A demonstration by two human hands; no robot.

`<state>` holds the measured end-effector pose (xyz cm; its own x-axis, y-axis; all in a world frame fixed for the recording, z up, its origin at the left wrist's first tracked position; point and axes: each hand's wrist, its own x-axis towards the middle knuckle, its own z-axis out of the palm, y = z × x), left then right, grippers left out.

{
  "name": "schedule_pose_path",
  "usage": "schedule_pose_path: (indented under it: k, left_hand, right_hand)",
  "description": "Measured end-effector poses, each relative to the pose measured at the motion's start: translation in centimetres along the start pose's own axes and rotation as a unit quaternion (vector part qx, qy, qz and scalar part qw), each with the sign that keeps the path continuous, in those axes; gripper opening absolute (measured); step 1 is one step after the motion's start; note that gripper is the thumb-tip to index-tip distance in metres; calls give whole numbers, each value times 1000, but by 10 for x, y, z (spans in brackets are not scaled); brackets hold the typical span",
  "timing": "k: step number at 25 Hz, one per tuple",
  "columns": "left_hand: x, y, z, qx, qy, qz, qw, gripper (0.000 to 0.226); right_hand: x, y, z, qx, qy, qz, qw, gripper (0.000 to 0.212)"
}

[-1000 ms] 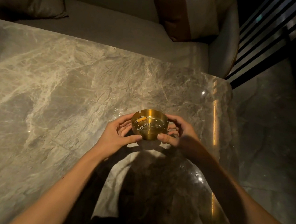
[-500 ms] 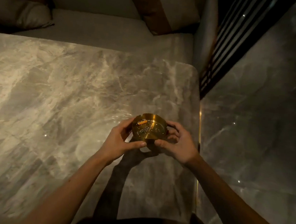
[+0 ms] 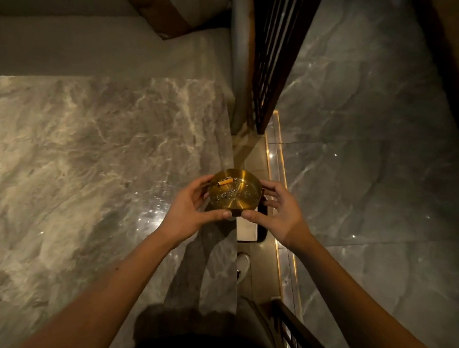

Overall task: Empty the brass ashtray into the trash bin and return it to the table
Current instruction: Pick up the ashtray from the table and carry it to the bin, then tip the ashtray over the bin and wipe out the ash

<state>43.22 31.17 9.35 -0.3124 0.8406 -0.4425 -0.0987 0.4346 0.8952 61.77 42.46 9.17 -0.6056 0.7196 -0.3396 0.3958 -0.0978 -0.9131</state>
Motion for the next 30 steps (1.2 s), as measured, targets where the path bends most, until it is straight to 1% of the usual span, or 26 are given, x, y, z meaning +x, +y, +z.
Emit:
schedule_pose_path:
  k: [3,6,10,13,16,19,22,25,30]
  left_hand:
    - [22,-8,14,-23,-46,1,999,86]
    - [39,-21,31,-37,-74,-5,997,84]
    - [47,-41,62,-60,-54,-47,996,84]
    - [56,-56,95,-59,-26,-71,995,81]
    - [73,-71,130,-52,7,-90,995,76]
    - [91,-95,163,-32,35,-109,993,55]
    - [113,-122,191,-41,41,-134,989,42]
    - [136,-146,210,-50,50,-145,987,40]
    - [173,-198,222,-64,71,-182,979,38]
  right_hand:
    - [-7,13,-13,-9,32,1,999,70]
    - [-10,29,-21,0,65,21,998,66]
    - [-13,57,-31,13,89,46,995,61]
    - [-9,85,-48,56,102,72,991,49]
    - [9,120,-69,92,85,108,986,49]
    - [30,163,-87,106,56,145,982,46]
    - [47,208,-100,104,40,163,980,52]
    - [66,249,-109,105,22,182,977,57]
    - [95,310,-103,107,-11,201,974,57]
